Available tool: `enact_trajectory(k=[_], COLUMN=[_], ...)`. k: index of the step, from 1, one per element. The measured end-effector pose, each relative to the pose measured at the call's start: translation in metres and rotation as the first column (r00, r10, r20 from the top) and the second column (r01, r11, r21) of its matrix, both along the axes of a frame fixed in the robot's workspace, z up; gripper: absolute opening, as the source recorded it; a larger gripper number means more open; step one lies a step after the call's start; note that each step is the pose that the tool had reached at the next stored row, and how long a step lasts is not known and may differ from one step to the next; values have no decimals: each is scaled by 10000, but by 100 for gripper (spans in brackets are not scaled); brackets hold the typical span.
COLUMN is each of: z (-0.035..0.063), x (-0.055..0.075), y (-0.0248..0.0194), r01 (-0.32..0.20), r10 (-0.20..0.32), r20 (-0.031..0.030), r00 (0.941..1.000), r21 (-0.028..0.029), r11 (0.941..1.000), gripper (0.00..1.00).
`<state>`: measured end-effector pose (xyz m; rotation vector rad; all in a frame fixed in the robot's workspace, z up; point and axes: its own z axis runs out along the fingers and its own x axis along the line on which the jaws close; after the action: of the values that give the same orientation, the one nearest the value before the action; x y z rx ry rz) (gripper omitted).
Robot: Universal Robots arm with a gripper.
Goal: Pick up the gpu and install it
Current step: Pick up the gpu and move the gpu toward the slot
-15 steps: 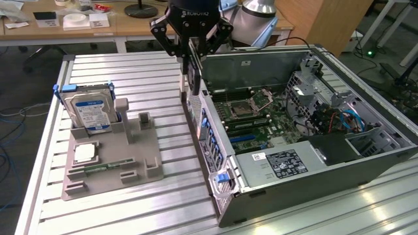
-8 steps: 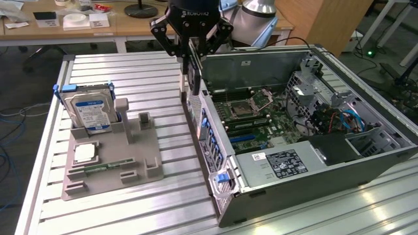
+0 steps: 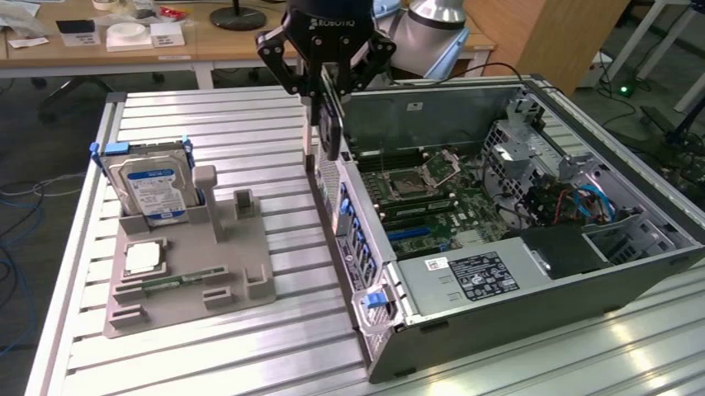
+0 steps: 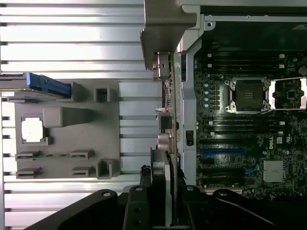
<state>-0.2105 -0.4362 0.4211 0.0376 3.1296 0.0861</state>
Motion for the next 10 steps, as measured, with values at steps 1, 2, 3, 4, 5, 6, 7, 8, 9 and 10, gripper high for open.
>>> enact_trajectory(k=[1,2,3,4,5,6,7,8,9,10], z=[0,0,-1,-1,-1,-2,-2,-2,-2,-3], x=[11,23,38,51,62,71,82,95,109,124], y=[0,0,0,0,0,0,0,0,0,0], r01=[0,0,0,-1,-1,0,1,0,0,2], r10=[0,0,0,1,1,0,-1,0,0,-2], r20=[0,0,0,0,-1,0,0,0,0,0], r00=[10000,10000,10000,10000,10000,10000,10000,10000,10000,10000], r21=[-2,-7,-33,-85,-157,-240,-293,-297,-298,-298], r11=[10000,10000,10000,10000,9999,9997,9996,9996,9996,9996], gripper=[28,28,28,28,28,28,28,28,28,28])
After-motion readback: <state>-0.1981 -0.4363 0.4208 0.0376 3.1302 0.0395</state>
